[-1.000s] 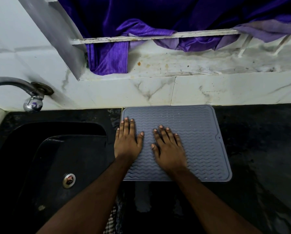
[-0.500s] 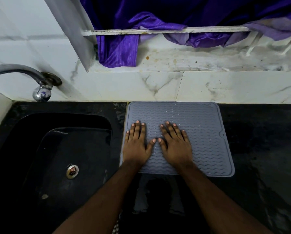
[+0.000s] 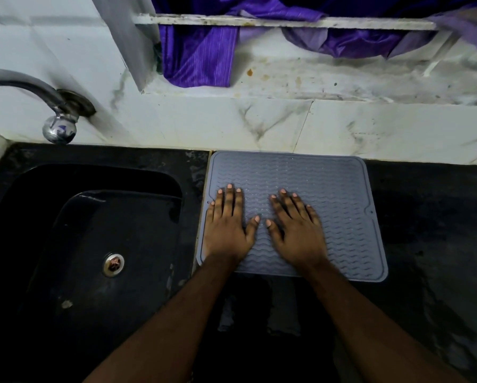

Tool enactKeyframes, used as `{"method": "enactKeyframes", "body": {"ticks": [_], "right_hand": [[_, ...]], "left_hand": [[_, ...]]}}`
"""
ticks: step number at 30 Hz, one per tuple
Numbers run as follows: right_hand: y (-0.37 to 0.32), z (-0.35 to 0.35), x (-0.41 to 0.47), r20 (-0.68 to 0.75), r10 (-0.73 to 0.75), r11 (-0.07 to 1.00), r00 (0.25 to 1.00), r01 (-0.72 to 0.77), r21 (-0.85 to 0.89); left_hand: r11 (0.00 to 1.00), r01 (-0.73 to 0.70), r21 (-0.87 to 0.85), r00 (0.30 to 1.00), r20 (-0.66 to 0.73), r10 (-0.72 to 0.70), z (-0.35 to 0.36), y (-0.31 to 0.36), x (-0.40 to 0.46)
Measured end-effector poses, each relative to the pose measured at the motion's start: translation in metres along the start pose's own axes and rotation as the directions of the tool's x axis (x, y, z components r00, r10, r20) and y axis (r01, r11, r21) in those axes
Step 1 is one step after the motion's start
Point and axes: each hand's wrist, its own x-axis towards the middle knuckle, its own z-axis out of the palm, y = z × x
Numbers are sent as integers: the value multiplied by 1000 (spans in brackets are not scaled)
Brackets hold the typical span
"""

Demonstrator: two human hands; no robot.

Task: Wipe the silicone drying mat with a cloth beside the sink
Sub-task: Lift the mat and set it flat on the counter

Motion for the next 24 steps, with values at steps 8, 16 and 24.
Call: {"method": "enactKeyframes", "body": {"ticks": [8, 16, 24], "right_hand": [[3, -4, -5, 35, 1, 1000, 999, -1, 5], [6, -3, -12, 18, -2, 1000, 1000, 2, 21], [-3, -3, -12, 45, 33, 999, 998, -34, 10]], "left_hand": [[1000, 12, -9, 999, 33, -12, -5, 2, -3], [1000, 17, -14, 999, 45, -16, -6, 4, -4], [998, -37, -44, 998, 56, 40, -9, -8, -3]]}}
